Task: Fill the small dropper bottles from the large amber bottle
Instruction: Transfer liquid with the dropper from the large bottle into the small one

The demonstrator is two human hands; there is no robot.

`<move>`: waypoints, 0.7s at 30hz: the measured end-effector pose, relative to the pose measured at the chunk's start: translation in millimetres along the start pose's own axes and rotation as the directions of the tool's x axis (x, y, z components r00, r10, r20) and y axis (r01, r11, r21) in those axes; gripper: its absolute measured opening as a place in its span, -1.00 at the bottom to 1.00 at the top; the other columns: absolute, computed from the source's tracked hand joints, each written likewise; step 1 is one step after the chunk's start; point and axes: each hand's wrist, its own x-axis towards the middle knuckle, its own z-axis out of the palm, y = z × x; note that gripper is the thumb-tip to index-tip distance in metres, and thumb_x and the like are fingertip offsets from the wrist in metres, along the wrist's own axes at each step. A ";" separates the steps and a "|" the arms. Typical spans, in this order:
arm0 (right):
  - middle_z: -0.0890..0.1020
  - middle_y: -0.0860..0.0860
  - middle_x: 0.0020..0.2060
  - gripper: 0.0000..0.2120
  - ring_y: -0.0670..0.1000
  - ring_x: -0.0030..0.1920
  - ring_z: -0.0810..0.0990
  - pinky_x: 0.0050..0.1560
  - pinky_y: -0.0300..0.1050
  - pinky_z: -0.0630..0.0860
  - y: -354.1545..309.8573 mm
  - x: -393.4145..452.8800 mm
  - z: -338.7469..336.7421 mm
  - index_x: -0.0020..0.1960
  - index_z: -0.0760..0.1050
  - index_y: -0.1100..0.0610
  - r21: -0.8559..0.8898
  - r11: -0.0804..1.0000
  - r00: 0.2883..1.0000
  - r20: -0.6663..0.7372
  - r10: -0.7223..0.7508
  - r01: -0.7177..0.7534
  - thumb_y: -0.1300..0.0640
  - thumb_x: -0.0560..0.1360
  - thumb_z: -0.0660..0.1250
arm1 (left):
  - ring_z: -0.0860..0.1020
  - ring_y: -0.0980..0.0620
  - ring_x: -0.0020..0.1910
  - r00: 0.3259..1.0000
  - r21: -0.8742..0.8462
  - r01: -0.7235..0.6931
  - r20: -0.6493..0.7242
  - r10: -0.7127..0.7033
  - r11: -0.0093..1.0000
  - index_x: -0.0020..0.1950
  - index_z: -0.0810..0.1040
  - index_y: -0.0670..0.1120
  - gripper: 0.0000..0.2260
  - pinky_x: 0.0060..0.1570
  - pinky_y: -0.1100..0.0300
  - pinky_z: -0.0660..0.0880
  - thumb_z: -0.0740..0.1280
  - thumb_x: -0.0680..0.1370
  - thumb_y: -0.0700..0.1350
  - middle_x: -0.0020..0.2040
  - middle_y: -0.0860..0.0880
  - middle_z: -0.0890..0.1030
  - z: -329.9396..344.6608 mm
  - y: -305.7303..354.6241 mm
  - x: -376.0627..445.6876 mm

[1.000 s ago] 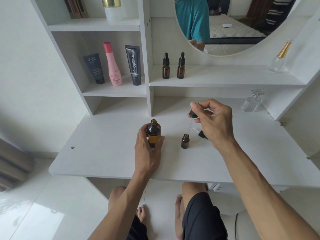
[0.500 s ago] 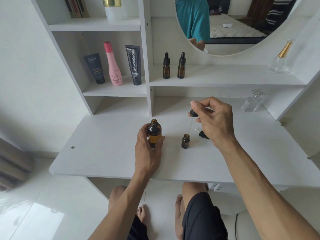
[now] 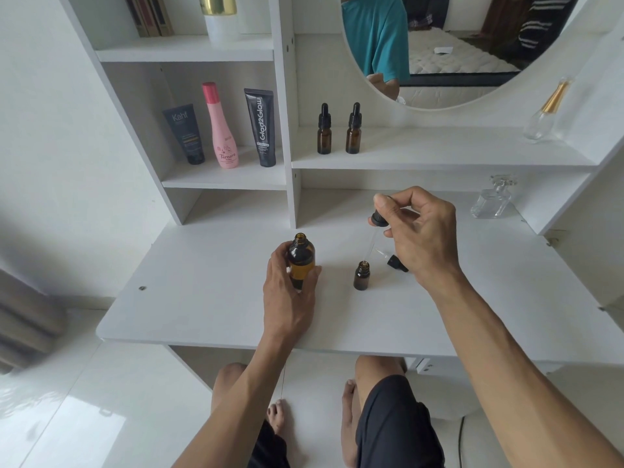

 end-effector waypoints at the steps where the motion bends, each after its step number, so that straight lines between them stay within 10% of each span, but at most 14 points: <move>1: 0.70 0.06 -0.32 -0.78 -0.04 -0.23 0.74 -0.12 0.04 0.66 0.2 -0.1 0.1 -0.20 0.57 0.19 -0.001 1.000 1.000 -0.001 0.001 -0.001 0.08 0.55 0.44 | 0.59 -0.07 -0.01 1.000 -0.001 0.003 0.001 -0.003 1.000 0.35 0.32 0.10 -0.55 -0.13 0.56 0.38 0.43 0.54 -0.03 0.23 0.05 0.53 0.2 -0.2 0.1; 21: 0.71 0.10 -0.26 -0.80 -0.04 -0.20 0.73 -0.26 -0.14 0.62 -13.1 0.5 3.5 -0.09 0.62 0.25 0.145 0.989 0.999 -0.037 0.035 -0.029 0.09 0.53 0.47 | 0.60 -0.05 -0.05 1.000 -0.012 -0.004 0.006 0.004 1.000 0.34 0.32 0.11 -0.56 -0.15 0.54 0.38 0.42 0.54 -0.04 0.21 0.07 0.53 -0.3 0.7 -0.7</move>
